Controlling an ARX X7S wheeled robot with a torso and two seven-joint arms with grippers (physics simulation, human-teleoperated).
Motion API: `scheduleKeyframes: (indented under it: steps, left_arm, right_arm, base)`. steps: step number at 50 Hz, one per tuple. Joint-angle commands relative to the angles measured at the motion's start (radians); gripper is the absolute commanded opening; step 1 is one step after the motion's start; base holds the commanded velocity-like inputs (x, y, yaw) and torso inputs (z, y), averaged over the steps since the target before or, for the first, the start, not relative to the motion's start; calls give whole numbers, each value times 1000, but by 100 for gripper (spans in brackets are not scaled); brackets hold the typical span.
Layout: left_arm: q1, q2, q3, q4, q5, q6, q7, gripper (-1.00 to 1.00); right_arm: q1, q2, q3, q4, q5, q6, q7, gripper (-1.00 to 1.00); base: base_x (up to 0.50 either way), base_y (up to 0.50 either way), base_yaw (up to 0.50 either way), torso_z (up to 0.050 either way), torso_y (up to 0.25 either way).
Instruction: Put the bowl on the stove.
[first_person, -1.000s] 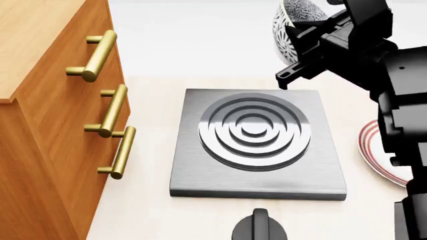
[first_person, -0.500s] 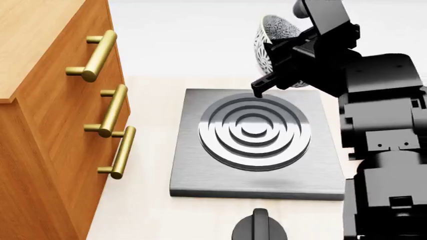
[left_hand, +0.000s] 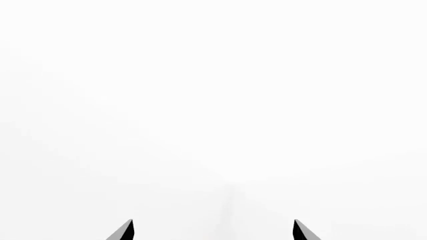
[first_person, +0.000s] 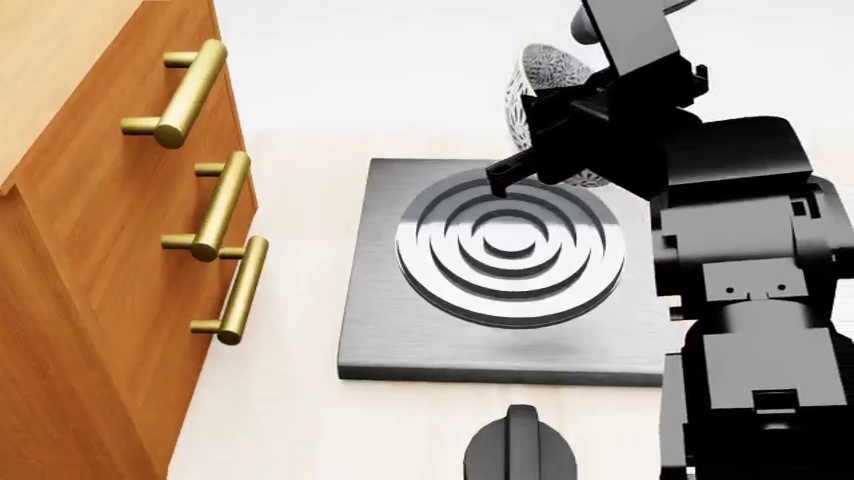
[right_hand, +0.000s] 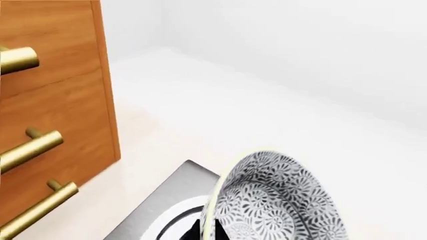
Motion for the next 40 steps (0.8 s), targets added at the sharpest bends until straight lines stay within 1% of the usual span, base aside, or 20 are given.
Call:
scheduleKeyframes:
  steps: [1, 17, 19, 25, 40]
  left_arm:
    - [9, 21, -23, 0, 11, 3, 22, 100]
    - [23, 36, -33, 10, 18, 6, 63, 100]
    - [26, 42, -37, 17, 32, 5, 80, 100]
    - [15, 35, -30, 7, 25, 8, 50, 100]
    - [18, 44, -30, 9, 39, 8, 67, 100]
  right_arm:
    - [-1, -33, 20, 0, -35, 8, 9, -100]
    - [-4, -41, 12, 0, -33, 15, 10, -100]
    - [-5, -42, 14, 0, -32, 15, 9, -100]
    - [-6, -44, 13, 0, -33, 19, 11, -100]
    - [-7, -45, 15, 0, -32, 23, 12, -100]
  base:
    - [0, 0, 0, 0, -250]
    - [0, 0, 0, 0, -6]
    - [0, 0, 0, 0, -250]
    - [0, 0, 0, 0, -208]
    - [0, 0, 0, 0, -7]
